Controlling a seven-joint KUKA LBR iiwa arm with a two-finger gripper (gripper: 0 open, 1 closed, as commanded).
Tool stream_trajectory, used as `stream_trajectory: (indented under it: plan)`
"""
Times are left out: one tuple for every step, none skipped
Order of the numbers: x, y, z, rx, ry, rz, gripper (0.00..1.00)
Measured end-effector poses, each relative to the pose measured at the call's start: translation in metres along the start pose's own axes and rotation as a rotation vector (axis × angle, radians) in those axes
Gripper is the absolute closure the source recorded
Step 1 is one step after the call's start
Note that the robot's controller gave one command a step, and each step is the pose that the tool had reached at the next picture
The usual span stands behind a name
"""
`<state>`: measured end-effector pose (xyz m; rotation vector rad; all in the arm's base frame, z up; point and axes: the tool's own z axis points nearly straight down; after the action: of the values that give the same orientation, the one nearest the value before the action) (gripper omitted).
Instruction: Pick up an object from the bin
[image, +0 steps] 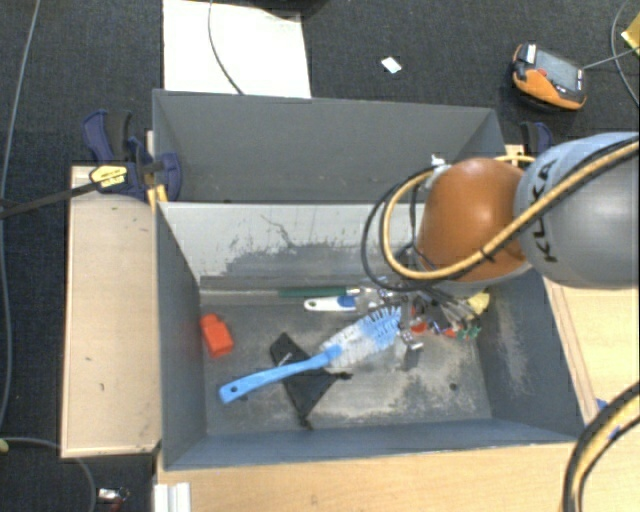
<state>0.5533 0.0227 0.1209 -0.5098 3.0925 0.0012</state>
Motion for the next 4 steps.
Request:
stream_trajectory:
  plan:
    - [0.000,-0.010,0.048,-0.004,0.019,0.102,0.00]
    - [-0.007,0.019,0.052,-0.002,0.008,0.020,0.00]
    - [-0.001,-0.005,0.051,-0.002,0.016,0.086,1.00]
    - [-0.001,-0.005,0.051,-0.003,0.016,0.086,1.00]
